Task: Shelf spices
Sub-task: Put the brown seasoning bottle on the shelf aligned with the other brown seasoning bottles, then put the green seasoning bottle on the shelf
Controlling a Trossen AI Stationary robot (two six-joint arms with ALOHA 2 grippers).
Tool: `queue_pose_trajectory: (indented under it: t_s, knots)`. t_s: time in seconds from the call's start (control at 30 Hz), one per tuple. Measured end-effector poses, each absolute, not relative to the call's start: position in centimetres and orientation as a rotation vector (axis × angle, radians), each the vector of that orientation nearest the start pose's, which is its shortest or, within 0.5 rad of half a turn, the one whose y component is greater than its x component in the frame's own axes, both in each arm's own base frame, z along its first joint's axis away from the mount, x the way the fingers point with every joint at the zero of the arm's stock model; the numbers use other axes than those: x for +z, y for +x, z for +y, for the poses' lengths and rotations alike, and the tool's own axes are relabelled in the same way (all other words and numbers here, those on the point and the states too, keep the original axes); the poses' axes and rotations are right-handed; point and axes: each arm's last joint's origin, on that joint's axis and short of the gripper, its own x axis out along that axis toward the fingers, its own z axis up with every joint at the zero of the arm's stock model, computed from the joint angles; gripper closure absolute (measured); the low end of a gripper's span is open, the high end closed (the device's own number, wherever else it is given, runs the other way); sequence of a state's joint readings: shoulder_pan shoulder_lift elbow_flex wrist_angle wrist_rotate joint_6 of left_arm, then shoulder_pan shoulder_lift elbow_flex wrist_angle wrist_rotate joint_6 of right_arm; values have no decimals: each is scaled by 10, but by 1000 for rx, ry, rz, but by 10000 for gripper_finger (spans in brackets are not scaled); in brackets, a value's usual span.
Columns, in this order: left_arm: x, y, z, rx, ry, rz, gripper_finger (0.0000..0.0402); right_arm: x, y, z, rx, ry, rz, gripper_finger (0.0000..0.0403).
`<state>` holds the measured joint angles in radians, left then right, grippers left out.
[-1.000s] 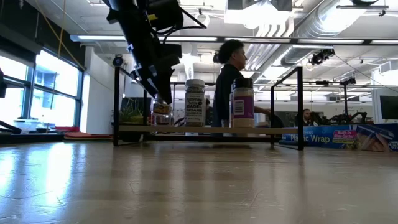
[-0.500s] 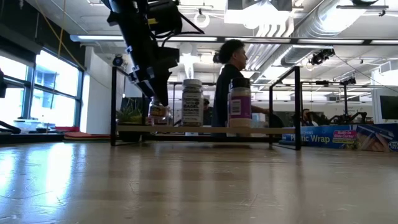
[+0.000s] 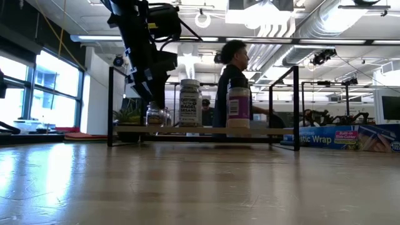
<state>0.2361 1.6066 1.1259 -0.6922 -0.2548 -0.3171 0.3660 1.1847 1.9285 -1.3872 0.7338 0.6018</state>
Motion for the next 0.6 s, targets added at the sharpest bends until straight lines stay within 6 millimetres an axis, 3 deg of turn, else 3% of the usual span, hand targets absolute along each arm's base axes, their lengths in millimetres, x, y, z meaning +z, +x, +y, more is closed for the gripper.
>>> queue_pose_trajectory:
  t_s: [0.27,0.6]
  knots:
    - [224,301,83,631,-267,1108,150,505,130,29,-501,242,421,155]
    - [261,306,81,611,-275,1122,150,502,129,30,-465,242,465,155]
